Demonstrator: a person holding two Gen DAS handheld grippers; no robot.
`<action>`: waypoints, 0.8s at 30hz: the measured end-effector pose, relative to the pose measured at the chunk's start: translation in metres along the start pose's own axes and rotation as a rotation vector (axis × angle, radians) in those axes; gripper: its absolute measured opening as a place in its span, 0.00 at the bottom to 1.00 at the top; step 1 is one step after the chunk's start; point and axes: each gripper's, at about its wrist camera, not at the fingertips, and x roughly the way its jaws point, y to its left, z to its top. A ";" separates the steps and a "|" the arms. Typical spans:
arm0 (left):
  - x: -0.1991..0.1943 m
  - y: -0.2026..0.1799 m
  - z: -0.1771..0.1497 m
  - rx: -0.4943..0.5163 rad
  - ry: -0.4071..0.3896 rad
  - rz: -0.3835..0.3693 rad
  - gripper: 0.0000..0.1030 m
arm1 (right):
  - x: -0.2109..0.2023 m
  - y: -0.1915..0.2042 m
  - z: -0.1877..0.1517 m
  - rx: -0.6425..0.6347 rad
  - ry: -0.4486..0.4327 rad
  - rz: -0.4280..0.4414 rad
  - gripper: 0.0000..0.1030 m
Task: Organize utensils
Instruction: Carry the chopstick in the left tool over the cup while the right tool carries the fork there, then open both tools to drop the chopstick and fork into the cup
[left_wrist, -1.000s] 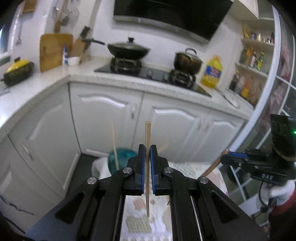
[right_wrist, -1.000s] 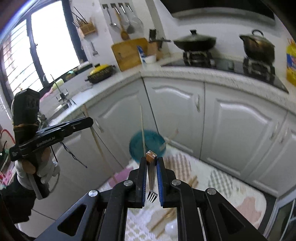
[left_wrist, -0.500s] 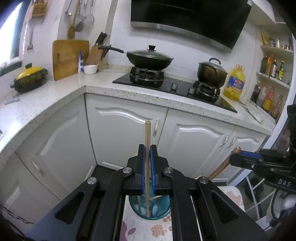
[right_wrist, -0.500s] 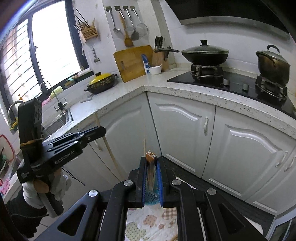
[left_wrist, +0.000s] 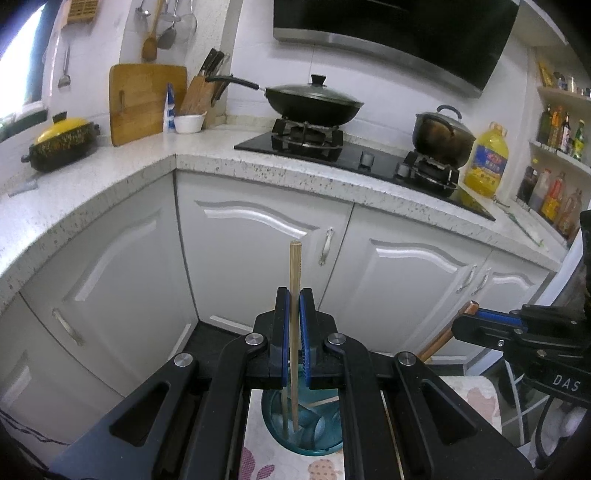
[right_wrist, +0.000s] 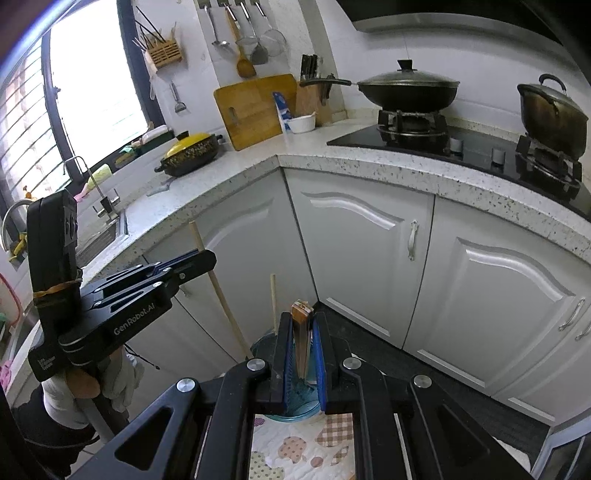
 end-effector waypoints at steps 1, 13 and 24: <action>0.003 0.000 -0.003 0.001 0.004 0.006 0.04 | 0.003 0.000 -0.001 0.002 0.004 -0.002 0.09; 0.045 0.005 -0.038 -0.018 0.095 0.054 0.04 | 0.055 -0.019 -0.031 0.074 0.101 0.006 0.09; 0.057 0.008 -0.055 -0.048 0.150 0.065 0.04 | 0.067 -0.041 -0.045 0.159 0.124 0.004 0.09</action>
